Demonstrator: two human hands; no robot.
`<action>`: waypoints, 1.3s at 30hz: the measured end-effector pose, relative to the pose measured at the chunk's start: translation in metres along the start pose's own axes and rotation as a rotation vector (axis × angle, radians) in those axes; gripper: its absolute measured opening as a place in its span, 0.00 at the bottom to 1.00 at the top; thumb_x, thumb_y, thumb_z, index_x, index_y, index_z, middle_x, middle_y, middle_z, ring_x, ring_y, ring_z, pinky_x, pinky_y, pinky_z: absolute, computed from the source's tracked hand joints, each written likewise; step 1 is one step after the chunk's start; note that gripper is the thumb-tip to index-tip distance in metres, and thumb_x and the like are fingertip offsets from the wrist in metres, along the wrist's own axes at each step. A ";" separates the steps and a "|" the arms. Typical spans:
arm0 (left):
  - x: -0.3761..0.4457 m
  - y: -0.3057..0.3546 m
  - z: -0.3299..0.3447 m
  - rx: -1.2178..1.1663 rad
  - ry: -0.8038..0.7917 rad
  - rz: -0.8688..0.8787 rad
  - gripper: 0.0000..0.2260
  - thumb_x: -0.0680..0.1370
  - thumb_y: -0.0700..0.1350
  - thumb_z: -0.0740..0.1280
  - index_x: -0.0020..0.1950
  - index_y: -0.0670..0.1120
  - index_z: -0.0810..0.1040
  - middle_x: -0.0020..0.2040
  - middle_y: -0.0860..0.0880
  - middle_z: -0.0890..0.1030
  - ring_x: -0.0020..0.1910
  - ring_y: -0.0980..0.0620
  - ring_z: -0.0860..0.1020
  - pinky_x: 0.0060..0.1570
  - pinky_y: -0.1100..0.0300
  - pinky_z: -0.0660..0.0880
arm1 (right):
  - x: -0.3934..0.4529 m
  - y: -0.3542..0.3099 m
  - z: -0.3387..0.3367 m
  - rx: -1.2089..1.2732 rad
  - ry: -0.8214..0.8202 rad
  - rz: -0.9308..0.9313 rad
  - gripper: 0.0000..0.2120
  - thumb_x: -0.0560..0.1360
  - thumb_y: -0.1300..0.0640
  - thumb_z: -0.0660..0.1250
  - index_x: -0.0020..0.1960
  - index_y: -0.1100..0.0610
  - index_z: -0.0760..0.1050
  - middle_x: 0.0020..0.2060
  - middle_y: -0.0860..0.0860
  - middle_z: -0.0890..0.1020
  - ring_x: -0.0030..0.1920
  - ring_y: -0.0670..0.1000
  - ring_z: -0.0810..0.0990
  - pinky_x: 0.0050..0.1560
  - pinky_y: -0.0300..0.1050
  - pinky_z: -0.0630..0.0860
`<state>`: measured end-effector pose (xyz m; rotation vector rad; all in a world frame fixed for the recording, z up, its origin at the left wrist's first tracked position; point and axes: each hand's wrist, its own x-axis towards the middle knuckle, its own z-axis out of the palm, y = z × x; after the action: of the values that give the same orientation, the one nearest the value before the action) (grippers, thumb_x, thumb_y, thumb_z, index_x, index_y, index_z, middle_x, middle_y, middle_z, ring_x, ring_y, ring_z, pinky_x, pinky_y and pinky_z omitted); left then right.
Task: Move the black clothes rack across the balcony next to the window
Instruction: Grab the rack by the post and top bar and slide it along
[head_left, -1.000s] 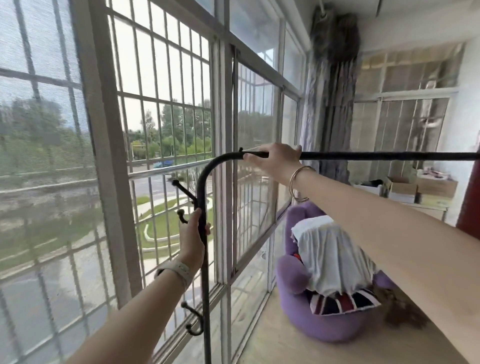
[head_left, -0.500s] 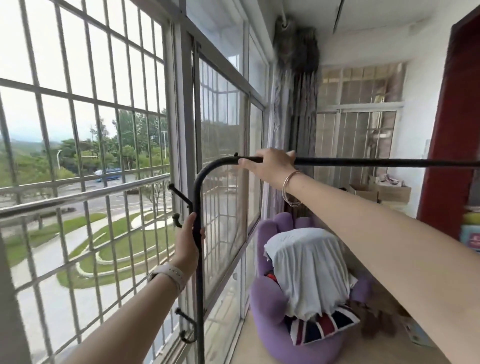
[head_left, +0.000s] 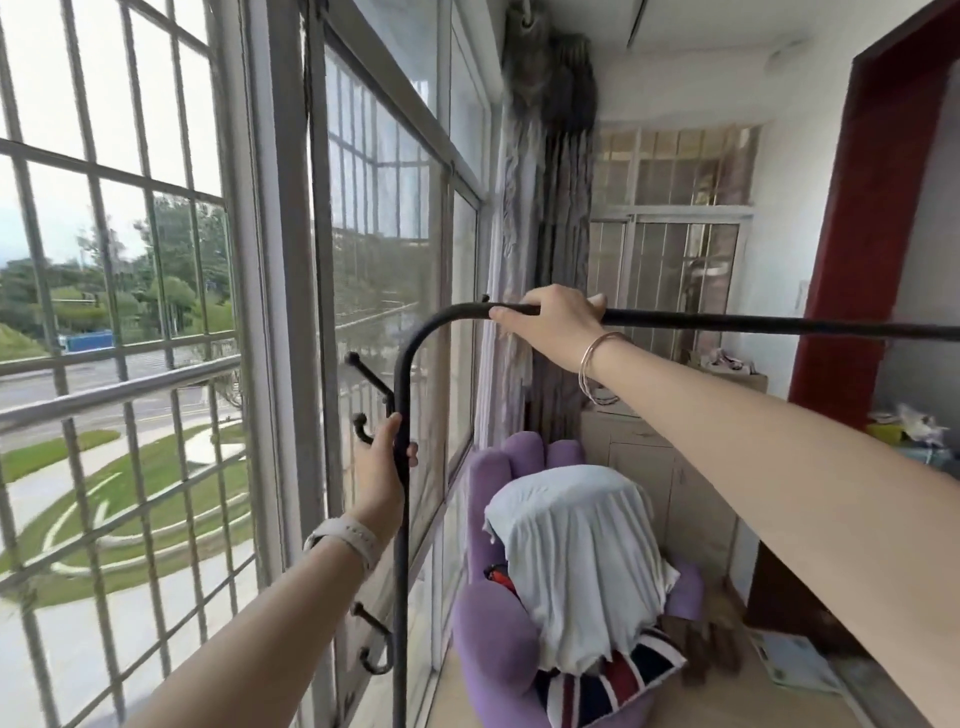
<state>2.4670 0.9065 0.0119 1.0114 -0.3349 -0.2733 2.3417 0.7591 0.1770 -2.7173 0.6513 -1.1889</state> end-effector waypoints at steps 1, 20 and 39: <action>0.010 -0.003 0.005 -0.033 0.004 -0.003 0.13 0.78 0.48 0.63 0.60 0.43 0.72 0.33 0.50 0.70 0.24 0.58 0.69 0.25 0.67 0.68 | 0.007 0.005 0.005 -0.011 0.008 0.000 0.26 0.74 0.33 0.58 0.40 0.55 0.79 0.27 0.46 0.73 0.35 0.50 0.74 0.62 0.57 0.60; 0.144 -0.039 0.048 0.025 -0.080 -0.108 0.08 0.78 0.49 0.61 0.47 0.46 0.65 0.33 0.47 0.65 0.20 0.56 0.65 0.21 0.65 0.61 | 0.108 0.057 0.089 -0.100 0.069 0.047 0.25 0.74 0.33 0.56 0.31 0.52 0.68 0.25 0.47 0.71 0.32 0.51 0.73 0.52 0.53 0.60; 0.191 -0.030 0.033 -0.002 -0.183 -0.124 0.09 0.78 0.51 0.64 0.45 0.46 0.77 0.29 0.51 0.81 0.39 0.50 0.75 0.48 0.54 0.72 | 0.143 0.044 0.108 -0.115 0.072 0.105 0.26 0.73 0.32 0.56 0.34 0.52 0.74 0.24 0.45 0.73 0.34 0.49 0.75 0.62 0.58 0.57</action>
<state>2.6262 0.7938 0.0301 1.0091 -0.4383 -0.4798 2.4900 0.6507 0.1878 -2.7037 0.8861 -1.2661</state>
